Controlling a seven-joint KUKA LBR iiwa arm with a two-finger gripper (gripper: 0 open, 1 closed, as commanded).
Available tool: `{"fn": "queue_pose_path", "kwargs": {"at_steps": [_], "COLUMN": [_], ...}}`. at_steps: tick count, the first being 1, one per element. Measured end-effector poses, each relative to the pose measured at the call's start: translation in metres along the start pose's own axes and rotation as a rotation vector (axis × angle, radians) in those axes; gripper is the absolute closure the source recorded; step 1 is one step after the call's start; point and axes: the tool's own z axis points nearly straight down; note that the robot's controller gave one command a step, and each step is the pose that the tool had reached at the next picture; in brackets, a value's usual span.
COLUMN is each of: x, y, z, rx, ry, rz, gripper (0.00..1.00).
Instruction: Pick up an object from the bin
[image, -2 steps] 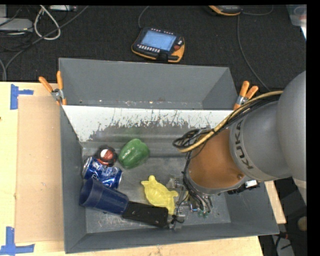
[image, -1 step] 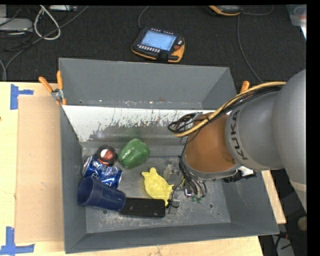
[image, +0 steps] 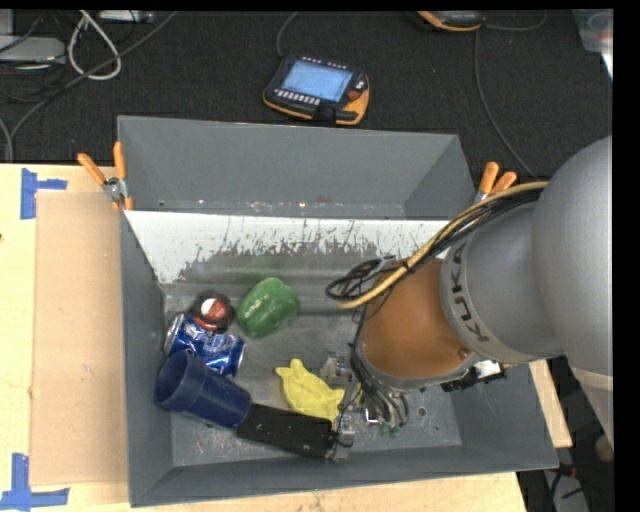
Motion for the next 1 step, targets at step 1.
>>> {"fn": "queue_pose_path", "kwargs": {"at_steps": [1], "x": [-0.0289], "y": [0.0047], "z": [-0.0007], "rx": [-0.002], "ry": [-0.017], "rz": [0.043], "gripper": [0.0]}}
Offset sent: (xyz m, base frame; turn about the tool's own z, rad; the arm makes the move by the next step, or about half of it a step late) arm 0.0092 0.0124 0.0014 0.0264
